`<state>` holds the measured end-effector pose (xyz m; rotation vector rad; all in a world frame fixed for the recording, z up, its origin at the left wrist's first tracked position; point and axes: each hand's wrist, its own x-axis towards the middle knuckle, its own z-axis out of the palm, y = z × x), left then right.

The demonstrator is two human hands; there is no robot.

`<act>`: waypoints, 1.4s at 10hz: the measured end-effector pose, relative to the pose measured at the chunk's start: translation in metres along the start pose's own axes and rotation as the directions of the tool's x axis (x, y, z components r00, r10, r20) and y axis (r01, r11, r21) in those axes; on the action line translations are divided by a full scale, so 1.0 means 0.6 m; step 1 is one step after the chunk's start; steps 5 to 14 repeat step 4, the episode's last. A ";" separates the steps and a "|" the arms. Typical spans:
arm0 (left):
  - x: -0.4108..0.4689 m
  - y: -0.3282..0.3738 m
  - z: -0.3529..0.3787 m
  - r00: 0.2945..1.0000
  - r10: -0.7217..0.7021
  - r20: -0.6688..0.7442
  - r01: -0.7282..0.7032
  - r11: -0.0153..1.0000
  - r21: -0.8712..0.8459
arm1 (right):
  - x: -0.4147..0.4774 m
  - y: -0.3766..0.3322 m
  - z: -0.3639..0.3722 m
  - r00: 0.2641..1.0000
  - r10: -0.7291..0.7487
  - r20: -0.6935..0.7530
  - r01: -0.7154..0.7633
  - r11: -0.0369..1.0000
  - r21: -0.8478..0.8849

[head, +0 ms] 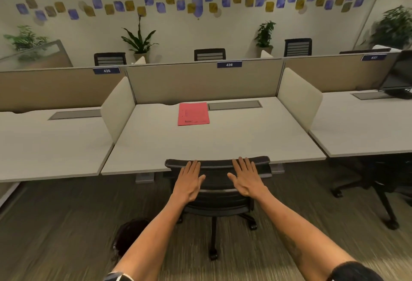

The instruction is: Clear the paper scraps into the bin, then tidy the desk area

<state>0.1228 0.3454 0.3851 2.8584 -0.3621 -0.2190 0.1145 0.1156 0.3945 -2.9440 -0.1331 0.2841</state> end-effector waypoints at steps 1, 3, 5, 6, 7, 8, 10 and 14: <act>-0.012 0.019 -0.006 0.999 -0.028 0.019 0.029 0.999 -0.025 | -0.013 -0.001 -0.009 0.999 -0.014 0.030 0.013 0.999 0.034; -0.033 0.057 -0.022 0.997 -0.076 0.006 0.075 0.996 0.046 | -0.039 0.000 -0.025 0.997 -0.049 -0.057 0.051 0.998 0.045; -0.038 0.070 -0.026 0.993 -0.084 -0.081 0.087 0.995 0.043 | -0.039 -0.006 -0.036 0.976 -0.062 -0.210 0.076 0.996 0.055; -0.038 0.070 -0.026 0.993 -0.084 -0.081 0.087 0.995 0.043 | -0.039 -0.006 -0.036 0.976 -0.062 -0.210 0.076 0.996 0.055; -0.038 0.070 -0.026 0.993 -0.084 -0.081 0.087 0.995 0.043 | -0.039 -0.006 -0.036 0.976 -0.062 -0.210 0.076 0.996 0.055; -0.038 0.070 -0.026 0.993 -0.084 -0.081 0.087 0.995 0.043 | -0.039 -0.006 -0.036 0.976 -0.062 -0.210 0.076 0.996 0.055; -0.038 0.070 -0.026 0.993 -0.084 -0.081 0.087 0.995 0.043 | -0.039 -0.006 -0.036 0.976 -0.062 -0.210 0.076 0.996 0.055; -0.038 0.070 -0.026 0.993 -0.084 -0.081 0.087 0.995 0.043 | -0.039 -0.006 -0.036 0.976 -0.062 -0.210 0.076 0.996 0.055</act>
